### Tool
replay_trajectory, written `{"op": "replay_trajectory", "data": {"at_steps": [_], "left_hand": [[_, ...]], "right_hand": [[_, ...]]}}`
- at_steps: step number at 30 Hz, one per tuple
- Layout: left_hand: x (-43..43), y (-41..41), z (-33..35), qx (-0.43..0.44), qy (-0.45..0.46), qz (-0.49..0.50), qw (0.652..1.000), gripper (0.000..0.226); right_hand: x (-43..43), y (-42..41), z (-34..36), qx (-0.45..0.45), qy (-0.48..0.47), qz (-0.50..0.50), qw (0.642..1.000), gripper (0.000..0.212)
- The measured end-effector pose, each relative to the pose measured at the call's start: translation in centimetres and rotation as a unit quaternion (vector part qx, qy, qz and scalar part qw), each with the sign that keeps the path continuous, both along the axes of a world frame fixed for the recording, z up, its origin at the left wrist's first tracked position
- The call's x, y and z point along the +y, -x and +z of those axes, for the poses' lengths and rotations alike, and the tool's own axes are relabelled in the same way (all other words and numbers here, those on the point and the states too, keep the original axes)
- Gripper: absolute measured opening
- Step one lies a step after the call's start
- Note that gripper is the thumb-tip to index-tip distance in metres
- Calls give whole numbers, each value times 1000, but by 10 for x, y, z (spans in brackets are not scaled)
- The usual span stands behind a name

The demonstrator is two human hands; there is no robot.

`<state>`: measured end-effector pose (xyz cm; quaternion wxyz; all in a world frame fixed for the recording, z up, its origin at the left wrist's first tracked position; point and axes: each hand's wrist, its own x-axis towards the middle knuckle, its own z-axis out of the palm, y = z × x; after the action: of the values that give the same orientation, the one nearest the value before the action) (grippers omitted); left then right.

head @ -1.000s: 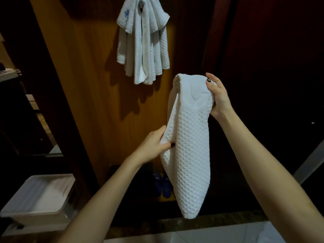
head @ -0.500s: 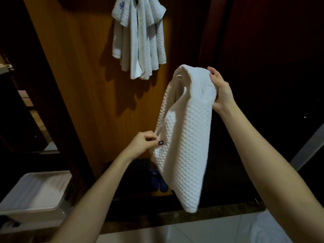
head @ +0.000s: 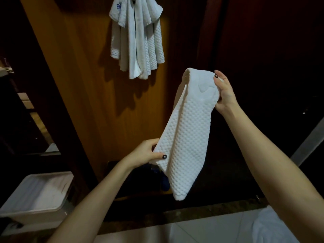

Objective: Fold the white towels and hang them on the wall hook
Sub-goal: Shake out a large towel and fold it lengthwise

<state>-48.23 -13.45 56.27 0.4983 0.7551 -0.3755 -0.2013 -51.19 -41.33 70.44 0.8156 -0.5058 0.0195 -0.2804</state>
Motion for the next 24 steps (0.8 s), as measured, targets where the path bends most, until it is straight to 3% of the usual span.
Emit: {"op": "replay_trajectory", "data": {"at_steps": [3,9,10,14,19,21,24], "left_hand": [[-3,5,4,-30,2,-6,1000,49],[-4,9,-4,-164,35,97,981,22],[-4,8,-3,-145,40,87,985,24],[-1,1,-4,76,19,-25,997,36],[9,-12,-20,188,21,-32,981,45],[12,-15,-23,197,24,-11,980,41],[12,-19,-18,138,41,67,987,31]], "right_hand": [[-4,1,-2,2,-15,-9,1000,24],[-13,0,-5,14,-55,-33,998,31],[-12,0,-5,18,-52,-37,998,32],[-10,-2,-2,24,-44,-47,998,30],[-14,-4,0,20,-55,-45,997,26],[-14,-6,-2,20,-60,-45,997,26],[-14,-8,-7,36,-58,-48,997,27]]}}
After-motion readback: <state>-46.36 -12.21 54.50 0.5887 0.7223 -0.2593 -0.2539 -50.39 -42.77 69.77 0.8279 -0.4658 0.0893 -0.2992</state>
